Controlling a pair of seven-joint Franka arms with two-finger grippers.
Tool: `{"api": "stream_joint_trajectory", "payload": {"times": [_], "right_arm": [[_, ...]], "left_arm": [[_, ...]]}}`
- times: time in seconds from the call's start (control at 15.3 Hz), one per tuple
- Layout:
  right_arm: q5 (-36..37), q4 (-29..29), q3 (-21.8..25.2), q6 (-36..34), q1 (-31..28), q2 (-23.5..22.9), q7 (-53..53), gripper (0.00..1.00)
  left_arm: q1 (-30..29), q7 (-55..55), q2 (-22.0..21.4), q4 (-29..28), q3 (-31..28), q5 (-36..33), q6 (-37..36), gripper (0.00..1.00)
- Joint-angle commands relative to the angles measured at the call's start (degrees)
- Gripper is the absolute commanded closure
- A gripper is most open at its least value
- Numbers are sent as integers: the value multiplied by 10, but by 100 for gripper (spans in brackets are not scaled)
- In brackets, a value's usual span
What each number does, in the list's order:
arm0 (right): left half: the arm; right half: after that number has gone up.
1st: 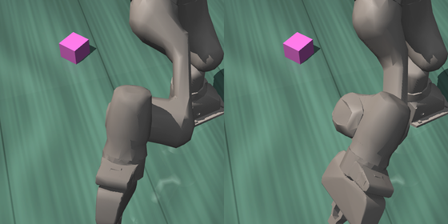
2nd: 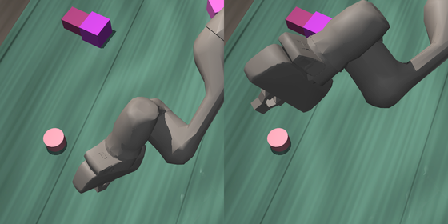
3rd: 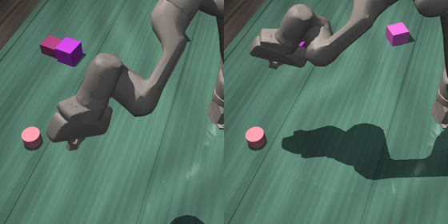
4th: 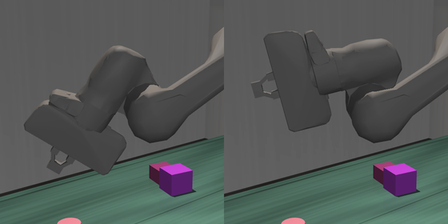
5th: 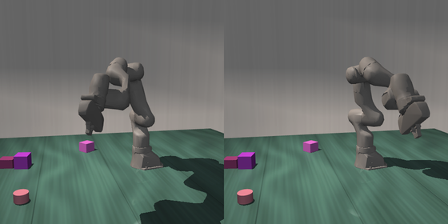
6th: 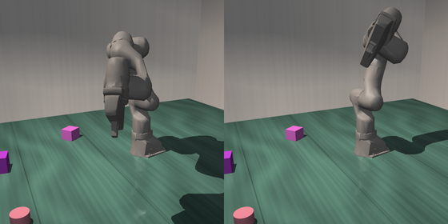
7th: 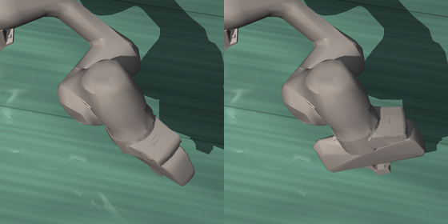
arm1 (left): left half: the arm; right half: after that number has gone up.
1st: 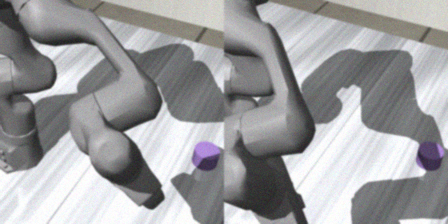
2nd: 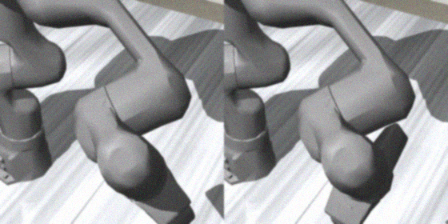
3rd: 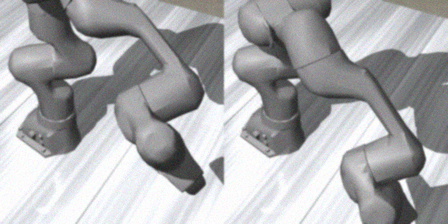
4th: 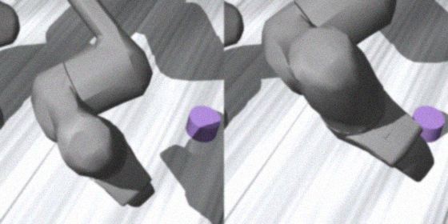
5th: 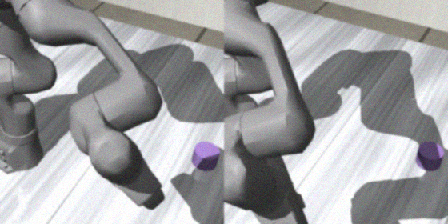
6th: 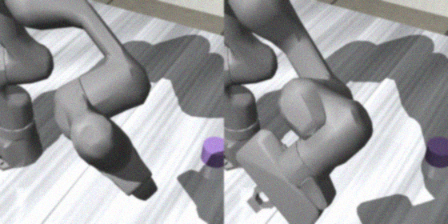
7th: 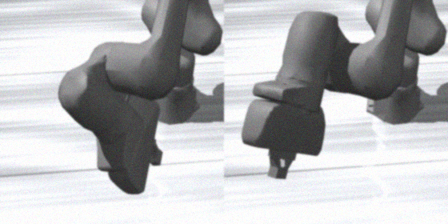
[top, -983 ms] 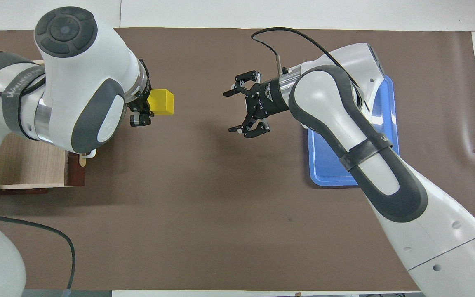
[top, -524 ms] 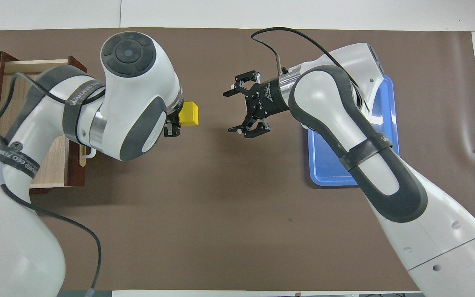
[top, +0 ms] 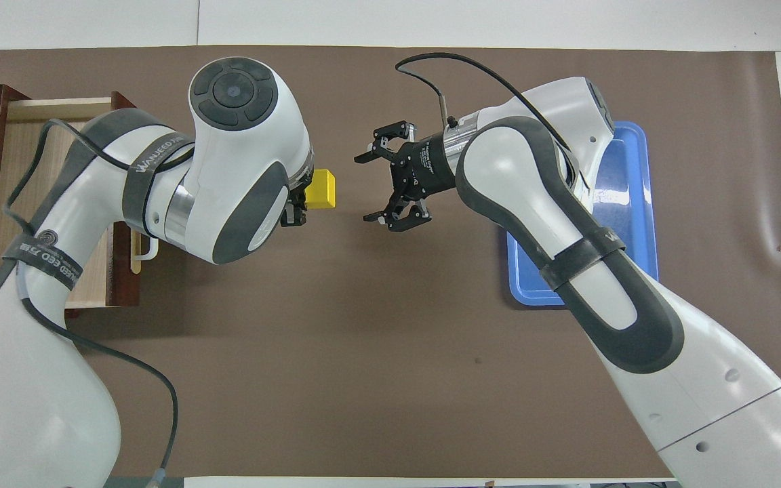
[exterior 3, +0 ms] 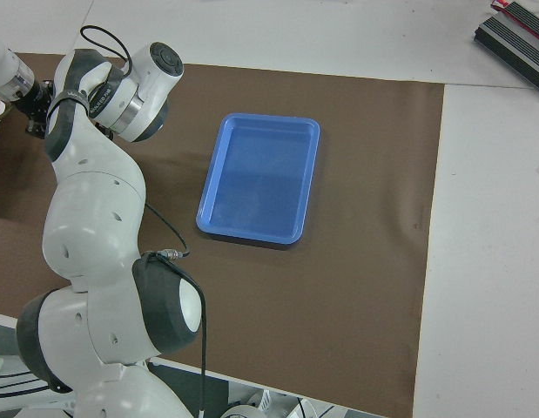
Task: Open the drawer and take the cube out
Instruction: 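Lift the yellow cube out toward the waiting right gripper, then close the right gripper on the yellow cube held by the left gripper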
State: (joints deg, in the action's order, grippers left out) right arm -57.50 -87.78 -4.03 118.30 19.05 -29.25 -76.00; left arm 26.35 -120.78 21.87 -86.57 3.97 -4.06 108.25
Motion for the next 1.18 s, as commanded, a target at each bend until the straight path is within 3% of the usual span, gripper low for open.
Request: {"api": "stream_joint_trajectory", "payload": {"times": [0.0,0.46,1.11], "right_arm": [[-9,12,-3,24,-1,-10,-4,4],[-3,59,0,40,26,-49,-42,8],[-7,56,0,81,50,-50,-53,8]], "left_arm": [[12,-21,2,9,-9,-2,-10,100],[19,-60,1,11,-10,-14,-30,100],[19,-67,1,10,-11,-15,-28,100]]}}
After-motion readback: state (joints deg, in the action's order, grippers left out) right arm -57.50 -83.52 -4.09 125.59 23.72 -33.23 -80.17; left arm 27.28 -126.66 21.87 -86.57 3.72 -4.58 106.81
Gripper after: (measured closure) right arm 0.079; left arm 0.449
